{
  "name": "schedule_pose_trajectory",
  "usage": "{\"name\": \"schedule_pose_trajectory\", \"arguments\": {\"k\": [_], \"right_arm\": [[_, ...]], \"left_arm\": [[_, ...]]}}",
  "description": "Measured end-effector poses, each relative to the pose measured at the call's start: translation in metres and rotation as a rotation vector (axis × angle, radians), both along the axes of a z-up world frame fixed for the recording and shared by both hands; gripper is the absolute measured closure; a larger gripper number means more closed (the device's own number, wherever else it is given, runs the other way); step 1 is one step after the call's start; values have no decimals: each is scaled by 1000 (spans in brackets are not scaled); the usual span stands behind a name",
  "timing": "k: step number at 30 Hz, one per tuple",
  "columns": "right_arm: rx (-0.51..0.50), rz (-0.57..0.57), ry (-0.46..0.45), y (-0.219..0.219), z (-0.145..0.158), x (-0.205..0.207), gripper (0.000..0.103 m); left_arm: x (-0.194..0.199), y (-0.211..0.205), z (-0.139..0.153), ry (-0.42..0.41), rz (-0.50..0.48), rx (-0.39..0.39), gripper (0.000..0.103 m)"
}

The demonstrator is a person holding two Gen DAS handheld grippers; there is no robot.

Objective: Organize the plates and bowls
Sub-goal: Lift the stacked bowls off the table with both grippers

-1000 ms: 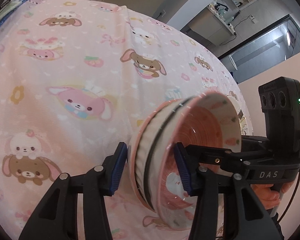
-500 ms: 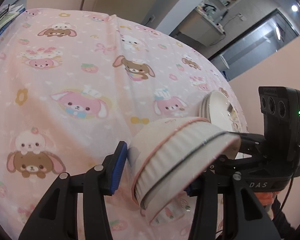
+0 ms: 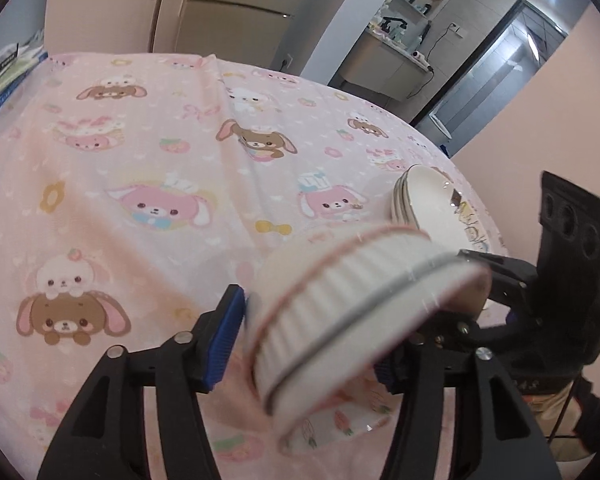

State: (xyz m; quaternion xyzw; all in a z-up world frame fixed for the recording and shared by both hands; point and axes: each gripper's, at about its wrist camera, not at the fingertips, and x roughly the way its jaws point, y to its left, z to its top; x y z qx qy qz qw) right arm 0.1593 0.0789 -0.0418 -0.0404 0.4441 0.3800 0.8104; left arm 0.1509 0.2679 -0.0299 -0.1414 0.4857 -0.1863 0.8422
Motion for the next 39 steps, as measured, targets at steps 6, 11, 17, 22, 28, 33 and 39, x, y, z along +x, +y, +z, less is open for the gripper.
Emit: {"name": "schedule_pose_trajectory", "arguments": {"k": [6, 11, 17, 22, 28, 33, 39], "right_arm": [[87, -53, 62, 0, -23, 9, 59], [166, -90, 134, 3, -33, 23, 42], [235, -106, 196, 9, -46, 30, 43], [241, -84, 208, 10, -47, 32, 43], [251, -84, 302, 4, -45, 38, 43], [269, -65, 278, -8, -27, 32, 43], [294, -75, 265, -28, 1, 31, 43]], "left_arm": [[7, 4, -10, -19, 16, -53, 43], [17, 13, -17, 0, 35, -140, 42], [19, 18, -27, 8, 47, -195, 39], [21, 20, -25, 49, 48, -202, 42], [22, 11, -15, 71, 58, -165, 43], [18, -2, 11, 30, 30, -129, 43], [19, -21, 42, 13, 19, -113, 43]]}}
